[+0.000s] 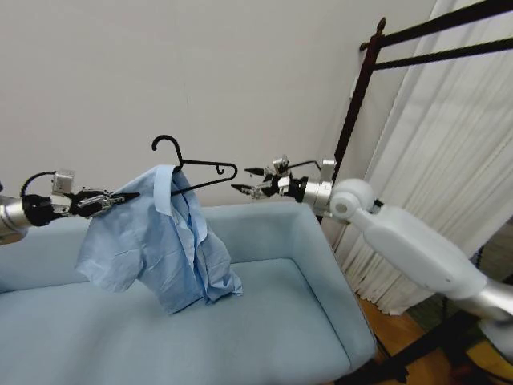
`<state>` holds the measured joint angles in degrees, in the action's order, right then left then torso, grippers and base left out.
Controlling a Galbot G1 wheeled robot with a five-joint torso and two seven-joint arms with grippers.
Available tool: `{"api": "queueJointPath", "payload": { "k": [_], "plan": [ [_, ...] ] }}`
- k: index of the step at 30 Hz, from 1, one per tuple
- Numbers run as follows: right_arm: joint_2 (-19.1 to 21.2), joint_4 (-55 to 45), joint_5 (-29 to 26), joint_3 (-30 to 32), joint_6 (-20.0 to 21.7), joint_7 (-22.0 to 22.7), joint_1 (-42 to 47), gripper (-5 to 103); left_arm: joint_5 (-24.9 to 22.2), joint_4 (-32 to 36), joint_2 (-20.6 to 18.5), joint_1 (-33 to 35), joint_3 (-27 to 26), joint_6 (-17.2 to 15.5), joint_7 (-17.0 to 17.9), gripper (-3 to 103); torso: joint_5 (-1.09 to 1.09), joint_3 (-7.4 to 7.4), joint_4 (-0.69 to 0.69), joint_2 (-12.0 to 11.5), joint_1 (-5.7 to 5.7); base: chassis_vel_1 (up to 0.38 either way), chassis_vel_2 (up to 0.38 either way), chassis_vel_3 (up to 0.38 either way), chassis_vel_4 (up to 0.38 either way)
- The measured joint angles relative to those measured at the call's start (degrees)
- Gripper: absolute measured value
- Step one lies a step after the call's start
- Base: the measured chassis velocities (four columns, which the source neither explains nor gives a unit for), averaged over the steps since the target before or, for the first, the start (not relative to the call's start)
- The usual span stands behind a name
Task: Pick up the clothes from the sofa and hang them on the clothes hanger.
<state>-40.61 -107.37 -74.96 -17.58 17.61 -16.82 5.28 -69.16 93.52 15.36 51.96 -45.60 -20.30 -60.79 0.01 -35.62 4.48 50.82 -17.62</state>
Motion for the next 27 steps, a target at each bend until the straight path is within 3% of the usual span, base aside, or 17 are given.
{"api": "queueJointPath", "payload": {
  "k": [1, 5, 6, 8, 10, 14, 22, 27],
  "plan": [
    [-1.8, -0.6, -0.1, 0.8, 0.5, 3.2, 4.1, 100, -1.0, 0.1, -0.4, 0.1, -0.1, 0.1, 0.8, 2, 0.00, 0.00, -0.01, 0.0, 0.00, 0.000, 0.000, 0.000, 0.000],
    [-5.9, -1.5, -2.2, -1.5, -0.1, 16.2, 5.7, 100, -1.5, 0.5, -0.9, 0.1, -0.2, 0.1, 0.9, 2, -0.01, 0.00, -0.02, 0.0, 0.00, 0.000, 0.000, 0.000, 0.000],
    [-5.9, -1.5, -2.2, -1.5, -0.1, 16.2, 5.7, 100, -1.5, 0.5, -0.9, 0.1, -0.2, 0.1, 0.9, 2, -0.01, 0.00, -0.02, 0.0, 0.00, 0.000, 0.000, 0.000, 0.000],
    [-9.2, -1.9, -3.4, -3.3, -1.2, 26.0, 5.8, 100, -1.7, 0.9, -1.0, 0.1, -0.2, 0.1, 0.9, 2, -0.01, 0.00, -0.02, 0.0, 0.00, 0.000, 0.000, 0.000, 0.000],
    [-12.1, -1.9, -5.1, -3.9, -1.9, 32.1, 5.8, 100, -1.7, 1.0, -1.0, 0.1, -0.2, 0.1, 1.0, 2, -0.02, -0.01, -0.04, 0.0, 0.00, 0.000, 0.000, 0.000, 0.000],
    [-15.6, -1.5, -7.6, -3.9, -2.1, 36.4, 5.7, 100, -1.7, 1.1, -1.0, 0.6, -0.5, 0.1, 1.0, 2, -0.02, -0.01, -0.04, 0.0, 0.00, 0.000, 0.000, 0.000, 0.000],
    [-17.2, -1.2, -7.7, -5.0, -1.8, 36.7, 5.4, 100, -1.7, 1.6, -0.7, 0.7, -0.7, 0.0, 1.2, 2, -0.02, 0.00, -0.01, 0.0, 0.00, 0.000, 0.000, 0.000, 0.000],
    [-17.7, -1.1, -7.3, -5.7, -1.8, 36.5, 5.6, 90, -1.6, 1.8, -0.4, 0.6, -0.7, -0.1, 1.3, 2, -0.02, 0.00, -0.02, 0.0, 0.00, 0.000, 0.000, 0.000, 0.000]
  ]
}}
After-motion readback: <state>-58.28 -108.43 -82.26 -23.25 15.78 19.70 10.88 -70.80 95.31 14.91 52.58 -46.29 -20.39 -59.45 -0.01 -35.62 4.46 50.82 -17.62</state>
